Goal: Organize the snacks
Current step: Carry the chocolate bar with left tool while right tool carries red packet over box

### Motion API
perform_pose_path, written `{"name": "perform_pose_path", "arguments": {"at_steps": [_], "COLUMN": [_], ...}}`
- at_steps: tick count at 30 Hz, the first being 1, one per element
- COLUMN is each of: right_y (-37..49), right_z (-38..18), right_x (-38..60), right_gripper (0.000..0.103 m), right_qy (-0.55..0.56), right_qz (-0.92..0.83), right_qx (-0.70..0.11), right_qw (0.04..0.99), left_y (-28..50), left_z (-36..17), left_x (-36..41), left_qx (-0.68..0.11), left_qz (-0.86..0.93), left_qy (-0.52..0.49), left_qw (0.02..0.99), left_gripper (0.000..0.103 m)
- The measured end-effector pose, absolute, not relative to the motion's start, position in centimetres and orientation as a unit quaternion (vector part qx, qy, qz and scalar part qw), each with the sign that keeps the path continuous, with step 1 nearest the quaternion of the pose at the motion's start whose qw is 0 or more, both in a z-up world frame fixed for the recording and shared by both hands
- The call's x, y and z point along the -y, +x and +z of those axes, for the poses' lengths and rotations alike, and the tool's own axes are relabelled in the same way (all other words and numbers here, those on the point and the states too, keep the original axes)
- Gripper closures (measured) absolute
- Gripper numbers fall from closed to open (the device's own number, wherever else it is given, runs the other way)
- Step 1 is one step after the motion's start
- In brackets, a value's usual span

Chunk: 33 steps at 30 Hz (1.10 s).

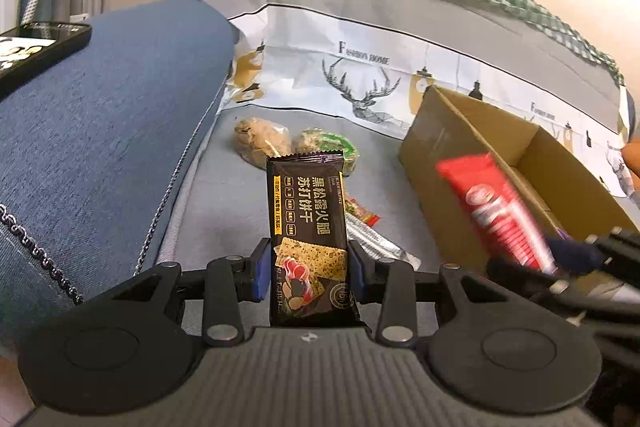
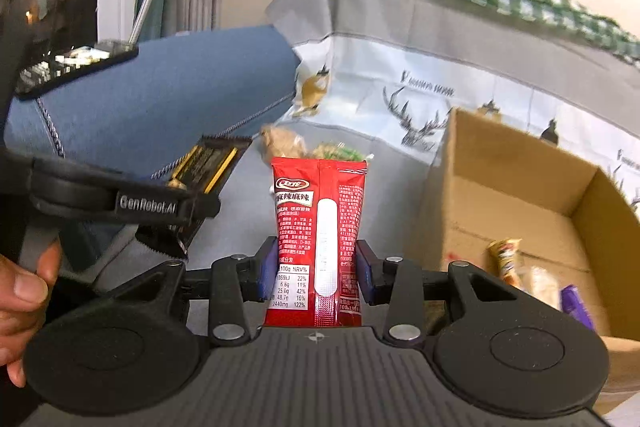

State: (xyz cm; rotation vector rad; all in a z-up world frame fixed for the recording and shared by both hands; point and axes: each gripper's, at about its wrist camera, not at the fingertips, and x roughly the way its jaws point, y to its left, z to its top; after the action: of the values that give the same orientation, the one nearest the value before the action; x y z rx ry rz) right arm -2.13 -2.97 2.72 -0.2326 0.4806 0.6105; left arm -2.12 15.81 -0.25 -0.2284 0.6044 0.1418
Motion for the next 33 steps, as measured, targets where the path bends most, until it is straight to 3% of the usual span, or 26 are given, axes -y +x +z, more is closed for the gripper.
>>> {"name": "perform_pose_path", "arguments": {"at_steps": [17, 23, 33], "right_y": [-3.2, -2.4, 2.0], "right_z": [12.6, 10.5, 7.4], "right_x": [15.6, 21.4, 24.0], "right_gripper": [0.061, 0.062, 0.062], "right_qy": [-0.008, 0.007, 0.076], "right_qz": [0.185, 0.147, 0.123], "right_qx": [-0.114, -0.091, -0.144], "right_qw": [0.976, 0.985, 0.979], "left_y": [-3.0, -1.7, -1.8], "left_z": [0.2, -0.7, -0.7], "left_x": [-14.0, -14.1, -13.7], "left_qx": [-0.264, -0.296, -0.278], "left_qz": [0.029, 0.017, -0.004], "left_qy": [-0.090, -0.110, -0.094], "left_qw": [0.960, 0.949, 0.956], "left_gripper": [0.060, 0.060, 0.060]}}
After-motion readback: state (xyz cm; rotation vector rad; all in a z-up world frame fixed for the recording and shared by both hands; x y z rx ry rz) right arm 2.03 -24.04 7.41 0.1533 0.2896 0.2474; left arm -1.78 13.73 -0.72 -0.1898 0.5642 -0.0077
